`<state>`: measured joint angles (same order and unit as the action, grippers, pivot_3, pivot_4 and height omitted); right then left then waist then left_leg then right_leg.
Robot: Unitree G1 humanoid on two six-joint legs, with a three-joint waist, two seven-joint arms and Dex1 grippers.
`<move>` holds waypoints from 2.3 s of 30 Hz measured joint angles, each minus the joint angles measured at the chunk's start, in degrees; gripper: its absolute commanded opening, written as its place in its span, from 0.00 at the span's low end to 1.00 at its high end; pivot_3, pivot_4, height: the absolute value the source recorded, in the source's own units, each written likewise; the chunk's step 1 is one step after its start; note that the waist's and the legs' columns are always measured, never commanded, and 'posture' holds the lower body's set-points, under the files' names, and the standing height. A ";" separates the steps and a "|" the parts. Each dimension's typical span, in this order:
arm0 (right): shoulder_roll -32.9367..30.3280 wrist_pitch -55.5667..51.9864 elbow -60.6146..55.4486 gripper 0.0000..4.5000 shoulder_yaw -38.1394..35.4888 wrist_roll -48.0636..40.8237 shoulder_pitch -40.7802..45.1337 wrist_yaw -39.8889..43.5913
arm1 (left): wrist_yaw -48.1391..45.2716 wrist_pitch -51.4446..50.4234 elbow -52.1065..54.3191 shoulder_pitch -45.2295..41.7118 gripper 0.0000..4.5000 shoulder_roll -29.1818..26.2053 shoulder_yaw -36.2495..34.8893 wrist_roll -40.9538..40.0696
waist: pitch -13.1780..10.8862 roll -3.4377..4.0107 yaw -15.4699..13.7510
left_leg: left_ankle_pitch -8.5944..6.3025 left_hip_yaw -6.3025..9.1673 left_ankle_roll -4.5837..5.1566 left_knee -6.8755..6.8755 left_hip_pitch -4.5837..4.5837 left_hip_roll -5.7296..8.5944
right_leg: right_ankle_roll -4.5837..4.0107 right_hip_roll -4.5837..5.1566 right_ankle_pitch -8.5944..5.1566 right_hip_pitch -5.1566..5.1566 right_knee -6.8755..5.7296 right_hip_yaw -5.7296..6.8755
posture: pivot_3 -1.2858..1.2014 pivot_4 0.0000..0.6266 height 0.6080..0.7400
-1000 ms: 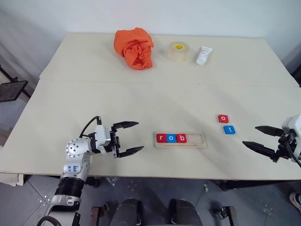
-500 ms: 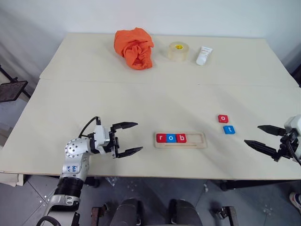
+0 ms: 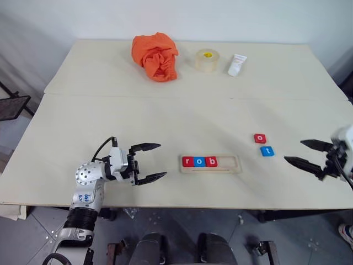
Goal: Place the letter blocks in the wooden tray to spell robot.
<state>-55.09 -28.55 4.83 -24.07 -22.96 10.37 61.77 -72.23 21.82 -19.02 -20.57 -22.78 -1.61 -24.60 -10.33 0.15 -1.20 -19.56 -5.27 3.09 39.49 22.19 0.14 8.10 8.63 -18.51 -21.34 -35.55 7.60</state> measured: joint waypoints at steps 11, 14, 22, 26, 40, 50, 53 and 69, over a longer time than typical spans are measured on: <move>13.65 -10.99 2.44 0.99 11.52 5.58 15.60 -23.42 | 1.85 0.42 2.79 3.05 1.00 0.63 -0.08 0.00 | 0.01 0.01 -0.11 | 0.00 0.07 0.00 0.03 0.11 0.04 | 0.00 0.02 0.00 -0.08 -0.07 0.02 | 0.52 0.24 1.00; 16.12 -11.93 2.42 0.99 12.58 6.66 15.95 -27.70 | 2.73 0.21 4.33 4.27 1.00 0.77 0.00 0.00 | 0.01 0.01 -0.12 | 0.00 0.08 0.00 0.03 0.12 0.04 | 0.00 0.02 0.00 -0.08 -0.08 0.03 | 0.52 0.24 1.00; 20.91 -11.94 2.99 0.99 12.45 9.65 15.92 -37.26 | 4.24 0.02 6.27 5.62 1.00 0.76 -0.01 0.00 | 0.01 0.03 0.15 | 0.00 0.05 -0.01 0.01 0.11 0.03 | 0.00 0.01 0.00 -0.10 -0.08 0.02 | 0.52 0.24 1.00; 22.76 -14.44 0.58 0.95 12.02 9.65 15.77 -40.72 | 4.61 0.02 6.90 5.90 1.00 0.76 -0.01 0.00 | 0.02 0.03 0.32 | 0.00 0.06 -0.01 0.01 0.11 0.01 | 0.00 0.00 0.00 -0.10 -0.09 0.02 | 0.52 0.24 1.00; 27.21 -22.45 -10.58 0.32 10.69 9.08 12.79 -47.31 | 4.34 0.02 6.66 5.59 1.00 0.74 0.05 0.00 | 0.02 0.04 0.46 | 0.00 0.04 -0.01 -0.02 0.11 0.02 | 0.00 0.00 0.00 -0.13 -0.09 0.00 | 0.52 0.24 1.00; 31.04 -36.73 -38.59 0.32 5.69 2.84 3.23 -50.33 | 0.29 -1.07 4.26 2.92 1.00 0.12 0.46 -0.46 | 0.02 0.05 -0.05 | 0.00 0.05 -0.01 -0.10 0.11 0.05 | 0.00 0.00 0.00 -0.15 -0.06 -0.02 | 0.52 0.24 1.00; 32.96 -40.51 -45.69 0.32 4.73 1.81 -2.90 -51.30 | -1.29 -1.46 3.82 2.70 1.00 -0.36 0.42 -0.93 | 0.02 0.04 -0.05 | 0.00 0.04 -0.01 -0.13 0.11 0.06 | 0.00 0.00 0.00 -0.16 -0.05 -0.04 | 0.52 0.24 1.00; 37.38 -42.44 -53.28 0.32 3.04 1.79 -13.77 -53.86 | -6.63 -5.59 4.52 4.00 1.00 -5.05 -0.85 -3.78 | 0.03 0.04 0.64 | 0.00 -0.01 -0.02 -0.26 0.01 0.05 | -0.01 -0.04 -0.01 -0.16 -0.04 -0.12 | 0.52 0.24 1.00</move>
<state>-17.71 -70.98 -48.45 -21.03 -21.17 -3.40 7.91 -78.87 16.23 -14.50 -16.57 -27.83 -2.46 -28.38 -10.31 0.19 -0.55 -19.55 -5.28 3.07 39.23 22.20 0.20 8.09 8.58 -18.52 -21.51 -35.60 7.48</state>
